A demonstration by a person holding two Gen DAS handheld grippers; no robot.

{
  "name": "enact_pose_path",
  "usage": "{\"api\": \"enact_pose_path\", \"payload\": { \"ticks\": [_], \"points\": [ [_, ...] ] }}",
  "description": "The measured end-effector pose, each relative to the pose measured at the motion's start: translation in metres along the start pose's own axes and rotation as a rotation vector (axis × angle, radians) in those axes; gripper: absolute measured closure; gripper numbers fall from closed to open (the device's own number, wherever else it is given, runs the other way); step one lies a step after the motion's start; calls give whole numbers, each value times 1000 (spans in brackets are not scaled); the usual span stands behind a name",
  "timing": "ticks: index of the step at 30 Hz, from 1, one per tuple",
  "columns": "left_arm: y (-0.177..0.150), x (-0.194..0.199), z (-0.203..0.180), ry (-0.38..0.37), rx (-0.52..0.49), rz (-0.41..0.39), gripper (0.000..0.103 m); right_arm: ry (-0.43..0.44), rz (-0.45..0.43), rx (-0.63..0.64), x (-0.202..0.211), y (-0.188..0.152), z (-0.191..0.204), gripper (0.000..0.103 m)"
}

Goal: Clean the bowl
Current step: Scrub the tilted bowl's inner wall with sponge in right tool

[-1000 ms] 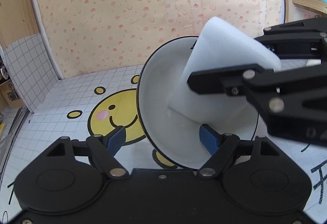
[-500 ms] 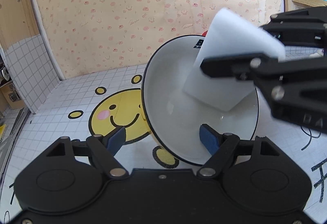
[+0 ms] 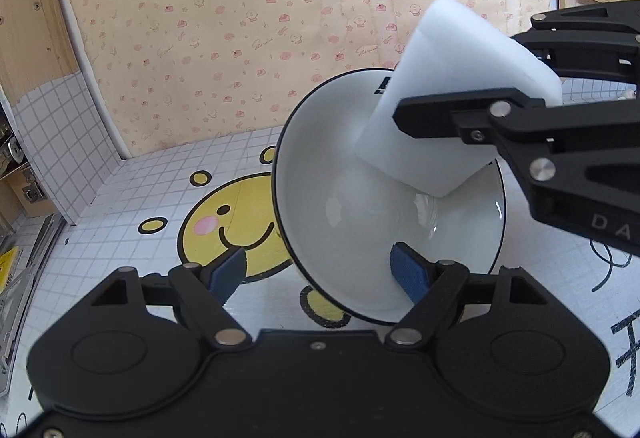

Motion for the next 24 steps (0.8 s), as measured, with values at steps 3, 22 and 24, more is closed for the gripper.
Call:
{"api": "enact_pose_path", "payload": {
  "ticks": [3, 22, 24],
  "points": [
    [0, 0, 2, 7, 8, 4, 23, 24, 36, -18, -5, -4, -2, 82],
    [3, 1, 4, 48, -23, 1, 22, 92, 37, -96, -7, -10, 0, 82],
    [3, 1, 4, 45, -20, 1, 22, 85, 34, -103, -5, -10, -1, 81]
  ]
}}
Point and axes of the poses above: each gripper's, at about its wrist camera, not at the fingertips, and x roughly against the way its jaws point, z to its left, y to its top, the point moved 4 cm from there along -x, roughly the way its jaws point, and after that the axes turned 8 degrees about z, right-handed, at the moved point
